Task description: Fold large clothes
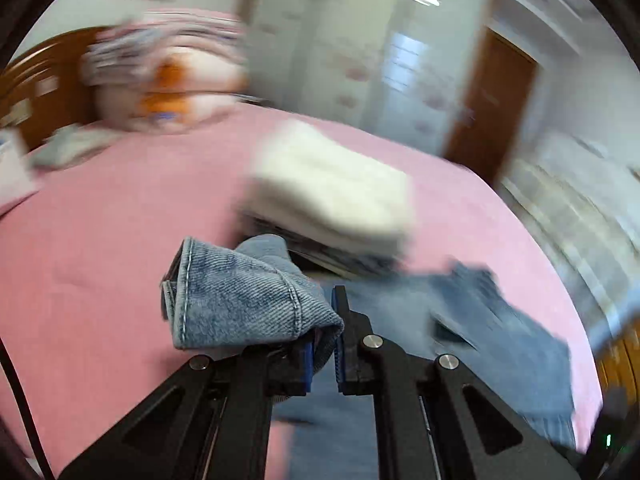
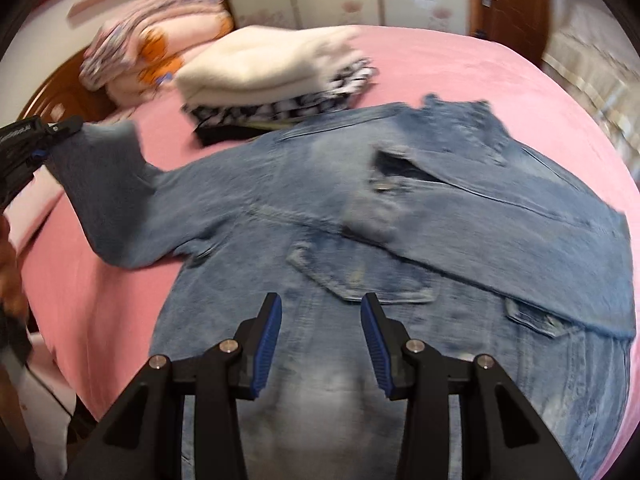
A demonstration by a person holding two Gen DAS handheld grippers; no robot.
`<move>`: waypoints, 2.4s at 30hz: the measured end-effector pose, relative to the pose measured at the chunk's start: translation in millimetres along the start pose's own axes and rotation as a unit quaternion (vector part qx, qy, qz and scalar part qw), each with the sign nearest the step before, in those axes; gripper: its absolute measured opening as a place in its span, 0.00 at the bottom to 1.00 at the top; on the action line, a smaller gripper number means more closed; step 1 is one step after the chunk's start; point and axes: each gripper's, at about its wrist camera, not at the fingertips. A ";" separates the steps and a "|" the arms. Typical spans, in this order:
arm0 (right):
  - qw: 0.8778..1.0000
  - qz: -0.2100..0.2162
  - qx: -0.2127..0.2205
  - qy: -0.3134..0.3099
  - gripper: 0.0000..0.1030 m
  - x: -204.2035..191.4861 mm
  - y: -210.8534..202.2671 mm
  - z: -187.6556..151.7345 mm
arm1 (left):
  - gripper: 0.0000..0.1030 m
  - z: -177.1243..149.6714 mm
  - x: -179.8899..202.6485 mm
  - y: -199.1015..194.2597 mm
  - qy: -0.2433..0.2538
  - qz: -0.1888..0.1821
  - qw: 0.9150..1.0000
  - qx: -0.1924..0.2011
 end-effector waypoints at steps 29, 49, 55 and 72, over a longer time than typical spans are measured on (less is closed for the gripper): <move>0.999 0.039 -0.011 -0.007 0.40 33.3 5.7 -2.6 | 0.80 -111.2 38.2 6.1 0.008 -0.038 0.988 -0.146; 0.980 -0.008 -0.009 -0.197 0.36 -88.1 63.8 -4.3 | 0.80 -134.2 -43.3 -18.1 -0.096 0.002 0.984 -0.152; 0.993 0.070 0.027 -0.087 0.12 -41.0 9.8 26.3 | 0.80 -129.2 -35.4 -24.5 -0.076 -0.009 0.987 -0.138; 0.965 0.175 -0.115 0.155 0.41 124.1 64.3 6.0 | 0.80 -133.4 -5.3 -0.8 -0.052 -0.039 0.983 -0.170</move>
Point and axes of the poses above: each gripper's, at about its wrist camera, not at the fingertips, and y roughly the way its jaws point, x to its right, z to its top, and after that the axes turned 11 degrees about y, right-handed
